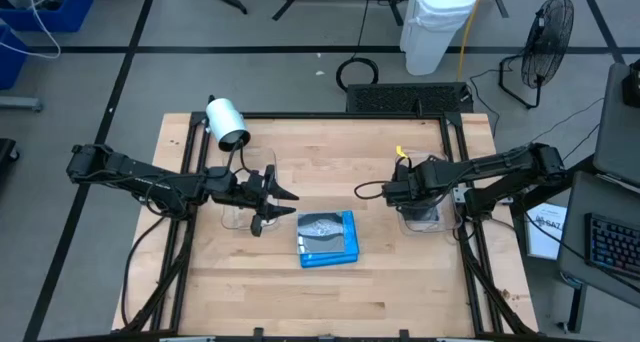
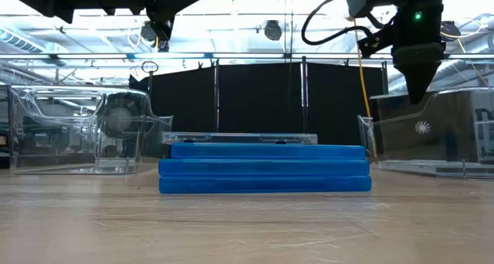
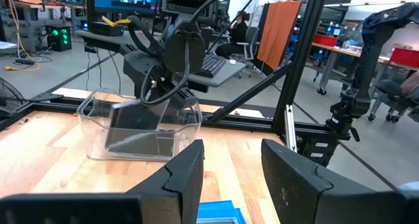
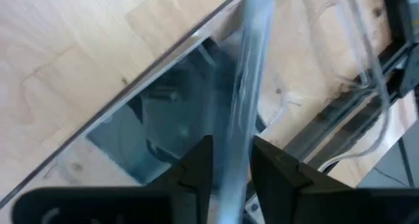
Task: Pick & place jewel cases by type
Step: Put the black CD case into the right transparent bin
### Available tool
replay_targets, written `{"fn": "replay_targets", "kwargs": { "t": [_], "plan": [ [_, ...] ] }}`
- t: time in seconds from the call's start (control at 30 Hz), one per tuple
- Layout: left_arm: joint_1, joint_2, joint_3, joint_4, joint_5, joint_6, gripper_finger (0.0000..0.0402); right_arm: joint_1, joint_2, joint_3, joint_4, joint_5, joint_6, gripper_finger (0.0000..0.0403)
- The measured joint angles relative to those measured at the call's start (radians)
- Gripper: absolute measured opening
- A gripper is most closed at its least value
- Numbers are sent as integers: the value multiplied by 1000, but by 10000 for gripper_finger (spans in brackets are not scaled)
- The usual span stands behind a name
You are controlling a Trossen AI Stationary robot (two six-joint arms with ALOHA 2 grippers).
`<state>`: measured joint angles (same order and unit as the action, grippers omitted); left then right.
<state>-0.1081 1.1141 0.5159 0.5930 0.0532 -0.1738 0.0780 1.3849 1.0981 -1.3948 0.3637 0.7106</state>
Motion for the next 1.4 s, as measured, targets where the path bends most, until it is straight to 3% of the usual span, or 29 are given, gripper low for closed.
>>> {"fn": "replay_targets", "kwargs": {
  "t": [0.27, 0.6, 0.97, 1.17, 1.4],
  "plan": [
    [0, 0, 0, 0, 0, 1, 159, 1, -1, 0, 35, -16, -19, 140],
    [0, 0, 0, 0, 0, -12, 159, 2, -8, -1, 42, -240, -80, 146],
    [0, 0, 0, 0, 0, -13, 159, 2, -93, -1, 84, -236, -61, 142],
    [0, 0, 0, 0, -1, -13, 159, 9, -178, -1, 323, -230, -138, 139],
    [0, 0, 0, 0, -1, -15, 159, 95, -231, -11, 777, -181, -455, 139]
  ]
}}
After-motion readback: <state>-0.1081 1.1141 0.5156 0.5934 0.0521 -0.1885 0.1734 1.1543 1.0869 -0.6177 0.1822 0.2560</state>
